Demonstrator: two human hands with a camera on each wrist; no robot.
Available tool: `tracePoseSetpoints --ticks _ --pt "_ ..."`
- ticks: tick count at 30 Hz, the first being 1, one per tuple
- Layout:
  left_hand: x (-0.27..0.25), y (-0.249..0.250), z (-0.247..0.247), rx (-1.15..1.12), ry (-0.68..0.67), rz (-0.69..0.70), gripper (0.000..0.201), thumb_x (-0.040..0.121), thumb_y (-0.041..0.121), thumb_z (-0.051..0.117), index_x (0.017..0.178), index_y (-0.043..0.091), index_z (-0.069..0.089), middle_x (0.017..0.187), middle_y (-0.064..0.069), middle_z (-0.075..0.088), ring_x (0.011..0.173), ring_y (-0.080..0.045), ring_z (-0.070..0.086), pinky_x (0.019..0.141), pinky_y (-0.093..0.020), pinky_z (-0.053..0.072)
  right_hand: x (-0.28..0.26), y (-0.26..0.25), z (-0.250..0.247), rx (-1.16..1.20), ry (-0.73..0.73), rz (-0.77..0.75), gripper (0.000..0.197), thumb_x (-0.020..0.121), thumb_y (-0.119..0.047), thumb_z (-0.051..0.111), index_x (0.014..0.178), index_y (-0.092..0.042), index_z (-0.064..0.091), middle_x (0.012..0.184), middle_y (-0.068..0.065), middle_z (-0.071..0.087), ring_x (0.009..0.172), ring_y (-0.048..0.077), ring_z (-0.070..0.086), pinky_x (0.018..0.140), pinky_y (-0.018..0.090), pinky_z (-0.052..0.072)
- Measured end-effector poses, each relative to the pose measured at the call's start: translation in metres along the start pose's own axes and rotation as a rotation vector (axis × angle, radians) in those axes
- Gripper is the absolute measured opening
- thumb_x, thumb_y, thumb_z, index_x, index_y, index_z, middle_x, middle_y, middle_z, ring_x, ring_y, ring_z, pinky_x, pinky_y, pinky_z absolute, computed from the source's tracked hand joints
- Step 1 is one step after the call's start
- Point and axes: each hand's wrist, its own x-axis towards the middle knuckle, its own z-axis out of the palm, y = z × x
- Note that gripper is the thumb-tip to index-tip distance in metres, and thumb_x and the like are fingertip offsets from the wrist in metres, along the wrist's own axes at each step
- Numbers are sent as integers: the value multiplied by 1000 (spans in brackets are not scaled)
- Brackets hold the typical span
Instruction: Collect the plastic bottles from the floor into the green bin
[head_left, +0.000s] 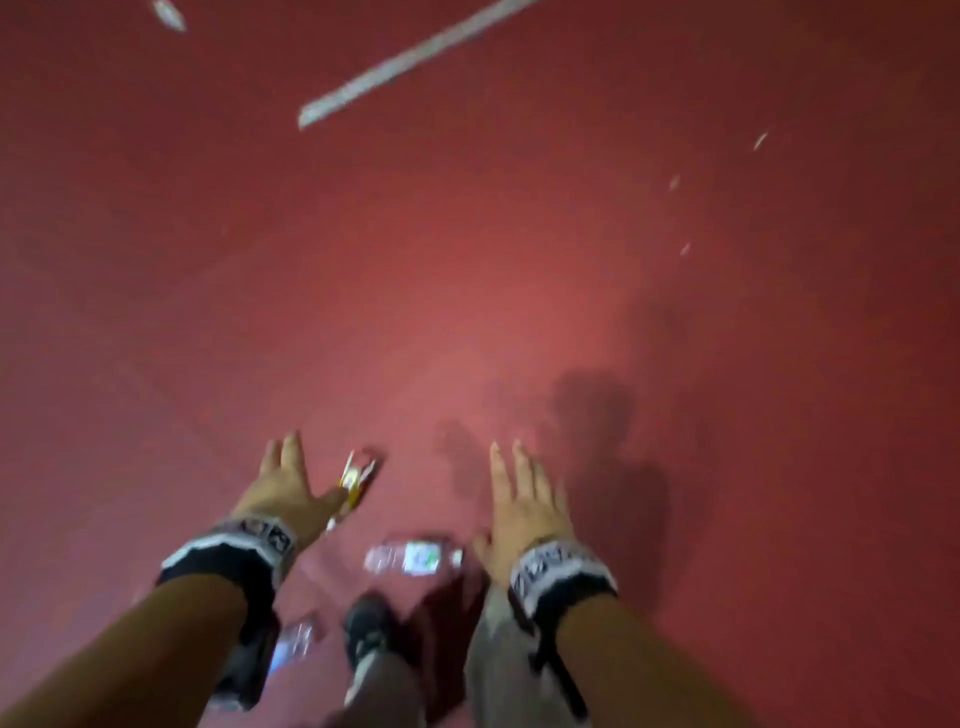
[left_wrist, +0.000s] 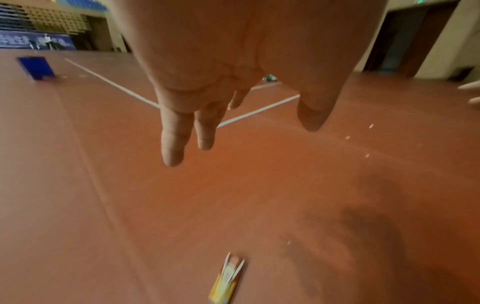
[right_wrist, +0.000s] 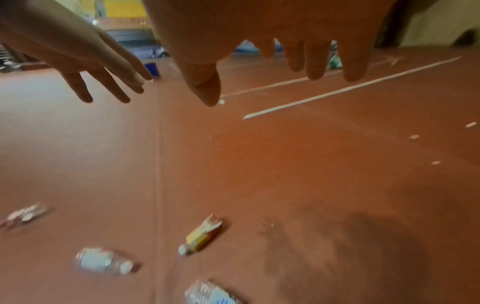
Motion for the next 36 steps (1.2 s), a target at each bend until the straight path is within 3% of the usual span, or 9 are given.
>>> tracePoseSetpoints --ticks 7,12,14,17,20,23,26,31,36 --pt "150 -135 207 36 -126 -325 96 86 35 71 155 8 11 159 -17 21 145 -34 24 117 -43 22 225 3 244 -127 -326 -190 117 86 -57 63 150 -23 -29 160 10 -28 148 35 -19 118 61 2" --pt "179 -215 361 117 -320 -465 97 85 36 71 156 10 11 157 -17 24 141 -37 31 113 -45 28 307 0 423 -189 -391 -273 118 81 -60 67 155 -25 -17 161 13 -23 148 41 -14 115 65 12" --pt "172 -231 407 128 -406 -443 92 84 33 72 152 2 19 153 -22 31 137 -37 36 112 -44 29 308 -1 480 -173 -501 -233 122 77 -45 79 156 -27 -13 162 13 -22 148 44 -9 116 63 17" --pt "155 -242 446 129 -492 -429 91 83 39 72 149 1 23 150 -21 36 134 -37 40 108 -44 34 282 1 523 -122 -641 -191 110 76 -12 76 157 -25 3 163 14 -9 148 44 3 113 57 30" --pt "144 -228 446 108 -513 -372 93 87 41 69 153 7 12 156 -15 27 138 -33 36 108 -41 33 252 11 511 -71 -682 -150 94 77 -18 75 152 -19 19 150 12 30 135 39 32 106 48 40" --pt "140 -203 417 66 -530 -326 97 89 41 67 155 11 2 160 -11 19 142 -33 30 113 -43 30 217 13 471 -71 -602 -111 85 71 -21 77 143 -17 31 135 10 41 123 36 42 97 42 44" --pt "139 -181 373 -13 -497 -325 98 88 41 65 156 13 -1 161 -12 17 143 -34 29 113 -45 32 198 4 410 -114 -464 -103 84 71 -23 74 143 -17 31 132 10 44 120 35 45 93 42 46" --pt "129 -148 275 -132 -423 -271 95 90 39 61 156 16 -2 161 -8 14 142 -32 31 109 -41 33 204 -25 283 -186 -447 -120 106 74 -49 80 153 -21 15 144 10 39 127 32 42 101 41 42" --pt "142 -147 197 -181 -336 -249 98 89 42 64 156 13 -2 161 -9 14 140 -31 34 108 -39 34 227 -62 179 -200 -382 -130 102 75 -61 74 151 -26 15 141 10 37 127 32 42 101 44 41"
